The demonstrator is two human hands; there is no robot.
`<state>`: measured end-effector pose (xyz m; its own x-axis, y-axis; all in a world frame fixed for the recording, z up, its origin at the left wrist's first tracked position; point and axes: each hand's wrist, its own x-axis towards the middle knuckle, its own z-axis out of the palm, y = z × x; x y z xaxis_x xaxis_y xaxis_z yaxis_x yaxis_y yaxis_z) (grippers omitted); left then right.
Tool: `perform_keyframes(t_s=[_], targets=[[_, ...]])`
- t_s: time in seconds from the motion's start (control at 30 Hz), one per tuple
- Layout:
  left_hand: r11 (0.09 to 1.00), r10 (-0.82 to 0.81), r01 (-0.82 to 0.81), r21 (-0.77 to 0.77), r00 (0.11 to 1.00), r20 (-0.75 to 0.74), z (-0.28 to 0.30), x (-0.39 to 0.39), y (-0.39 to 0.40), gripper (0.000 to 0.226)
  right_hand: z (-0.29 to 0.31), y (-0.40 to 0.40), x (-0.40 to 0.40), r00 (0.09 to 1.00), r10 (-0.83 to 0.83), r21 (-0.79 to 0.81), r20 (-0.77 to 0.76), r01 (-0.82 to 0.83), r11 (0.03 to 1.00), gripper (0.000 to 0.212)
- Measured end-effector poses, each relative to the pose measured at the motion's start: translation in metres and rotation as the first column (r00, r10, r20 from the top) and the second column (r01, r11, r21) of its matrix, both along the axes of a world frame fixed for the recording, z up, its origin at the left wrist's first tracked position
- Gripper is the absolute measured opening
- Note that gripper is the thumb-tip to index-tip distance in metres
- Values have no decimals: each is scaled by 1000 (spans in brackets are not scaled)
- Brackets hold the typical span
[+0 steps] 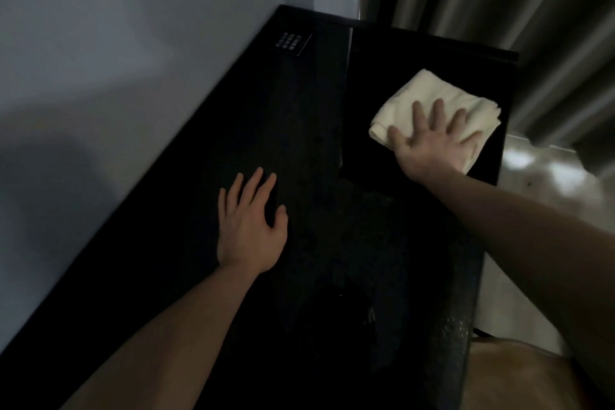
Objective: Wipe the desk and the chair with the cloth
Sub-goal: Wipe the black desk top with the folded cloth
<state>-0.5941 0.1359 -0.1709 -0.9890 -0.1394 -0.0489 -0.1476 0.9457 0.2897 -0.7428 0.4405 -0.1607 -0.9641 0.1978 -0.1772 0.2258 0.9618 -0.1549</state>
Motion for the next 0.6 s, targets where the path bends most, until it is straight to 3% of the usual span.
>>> perform_keyframes(t_s=[0.2, 0.33, 0.6], targets=[[994, -40, 34, 102, 997, 65, 8, 1, -5, 68, -2, -41, 101, 988, 143, 6, -52, -143, 990, 80], [897, 27, -110, 429, 981, 194, 29, 10, -14, 54, -1, -65, 163, 976, 213, -7, -46, -213, 977, 78], [814, -33, -170, 556, 941, 336, 62, 196, -30, 59, 5, -119, 300, 927, 374, -48, 30, -373, 927, 77]])
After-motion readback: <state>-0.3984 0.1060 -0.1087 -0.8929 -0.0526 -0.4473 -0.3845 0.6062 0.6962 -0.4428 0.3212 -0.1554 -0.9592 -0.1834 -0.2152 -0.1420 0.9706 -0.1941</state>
